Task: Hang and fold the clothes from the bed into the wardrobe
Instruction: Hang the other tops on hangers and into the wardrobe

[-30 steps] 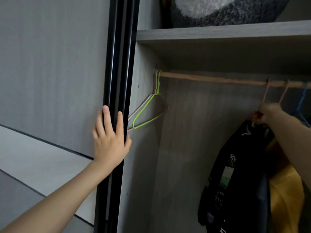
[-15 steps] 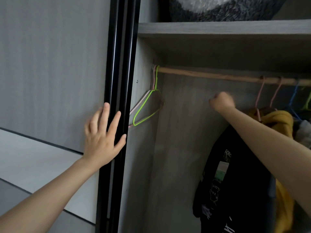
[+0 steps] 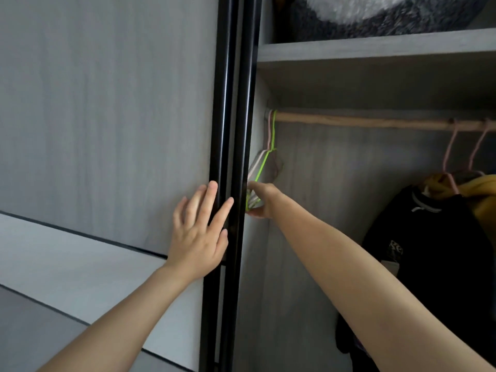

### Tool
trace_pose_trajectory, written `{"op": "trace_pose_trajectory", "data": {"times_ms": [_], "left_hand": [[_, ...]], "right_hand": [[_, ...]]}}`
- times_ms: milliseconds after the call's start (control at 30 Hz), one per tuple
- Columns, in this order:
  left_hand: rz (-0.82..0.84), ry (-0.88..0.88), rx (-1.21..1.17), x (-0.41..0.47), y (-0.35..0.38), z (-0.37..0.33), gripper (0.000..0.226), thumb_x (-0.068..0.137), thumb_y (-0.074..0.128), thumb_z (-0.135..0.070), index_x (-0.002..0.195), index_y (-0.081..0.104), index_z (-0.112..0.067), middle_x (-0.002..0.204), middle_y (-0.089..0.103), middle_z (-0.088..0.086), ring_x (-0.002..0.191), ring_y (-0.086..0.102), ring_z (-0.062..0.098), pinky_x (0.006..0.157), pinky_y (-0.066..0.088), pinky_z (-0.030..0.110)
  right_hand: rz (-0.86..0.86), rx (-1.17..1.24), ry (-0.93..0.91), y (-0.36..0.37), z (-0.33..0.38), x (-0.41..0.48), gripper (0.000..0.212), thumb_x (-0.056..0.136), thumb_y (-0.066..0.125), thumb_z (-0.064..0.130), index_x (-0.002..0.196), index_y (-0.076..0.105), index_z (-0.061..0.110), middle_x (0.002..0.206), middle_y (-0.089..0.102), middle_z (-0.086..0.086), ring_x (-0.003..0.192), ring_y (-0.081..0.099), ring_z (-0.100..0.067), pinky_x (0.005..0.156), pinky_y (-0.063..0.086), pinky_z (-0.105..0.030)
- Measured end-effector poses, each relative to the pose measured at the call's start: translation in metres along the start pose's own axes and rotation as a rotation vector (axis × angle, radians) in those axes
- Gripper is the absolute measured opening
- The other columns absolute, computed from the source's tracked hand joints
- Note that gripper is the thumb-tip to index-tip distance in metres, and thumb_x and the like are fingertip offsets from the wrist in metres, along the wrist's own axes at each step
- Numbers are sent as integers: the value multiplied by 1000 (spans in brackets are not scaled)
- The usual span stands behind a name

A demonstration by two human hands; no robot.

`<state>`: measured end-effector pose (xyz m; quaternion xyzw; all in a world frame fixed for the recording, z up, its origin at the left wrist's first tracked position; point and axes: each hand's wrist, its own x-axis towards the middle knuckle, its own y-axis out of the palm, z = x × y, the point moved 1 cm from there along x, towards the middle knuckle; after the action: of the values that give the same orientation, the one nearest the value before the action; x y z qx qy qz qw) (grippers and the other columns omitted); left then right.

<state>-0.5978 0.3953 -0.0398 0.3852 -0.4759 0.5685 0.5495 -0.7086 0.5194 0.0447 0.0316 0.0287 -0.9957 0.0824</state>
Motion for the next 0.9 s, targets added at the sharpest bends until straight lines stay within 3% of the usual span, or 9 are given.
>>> {"op": "trace_pose_trajectory", "data": {"times_ms": [67,133,200,333,467,567,733,833,900], "left_hand": [[0,-3,-15,0,1,-1,53,81,41,-25,133,39,-15,145,24,18,130,30,34,101,24,50],[-1,-5,-24,-1,3,-1,52,81,40,-25,133,39,-15,145,24,18,130,29,34,102,22,50],[-3,-6,-39,-1,5,0,52,82,40,-24,133,39,-15,146,23,17,131,29,34,103,21,50],[11,-7,-61,-4,5,0,52,83,39,-24,134,38,-15,147,22,17,132,28,34,102,22,51],[10,-8,-71,-3,7,2,53,82,40,-24,134,37,-14,148,21,16,132,28,34,102,23,52],[-25,-40,-87,-5,4,-1,54,85,41,-27,136,35,-11,148,23,16,133,27,35,103,24,55],[-153,80,-236,-21,6,-53,53,87,46,-27,136,37,-9,142,31,20,132,26,36,109,21,49],[-30,97,-335,-30,28,-97,70,82,54,-32,142,25,-11,144,26,24,128,30,41,103,28,50],[41,37,-370,-30,38,-127,92,70,76,-37,141,24,-9,142,27,29,126,31,45,98,32,54]], "right_hand": [[-39,-104,-25,-1,2,0,17,91,47,17,104,49,7,104,49,-17,77,53,-26,62,45,-30],[-141,-196,-105,-6,5,1,25,93,36,12,116,45,4,104,44,-16,64,43,-19,50,33,-25],[-219,-242,-171,-11,12,-3,23,96,29,11,118,34,13,94,41,-12,58,33,-15,47,28,-25],[-283,-283,-265,-30,22,-5,26,94,27,8,119,34,7,70,28,-3,56,28,-13,46,26,-23],[-329,-249,-230,-58,20,-28,22,92,25,3,75,35,11,68,25,-5,54,26,-13,46,25,-20],[-348,-333,-218,-83,7,-48,26,92,26,2,68,32,12,64,28,-6,51,27,-14,46,23,-18],[-351,-495,-238,-144,-13,-103,16,93,30,5,96,44,13,66,46,-11,45,35,-17,41,25,-15],[-308,-522,-197,-184,-23,-166,29,93,27,0,108,49,12,77,59,-16,41,42,-15,40,28,-17],[-244,-498,-171,-209,-31,-213,34,92,26,-5,104,54,10,81,63,-19,38,43,-13,37,29,-17]]}}
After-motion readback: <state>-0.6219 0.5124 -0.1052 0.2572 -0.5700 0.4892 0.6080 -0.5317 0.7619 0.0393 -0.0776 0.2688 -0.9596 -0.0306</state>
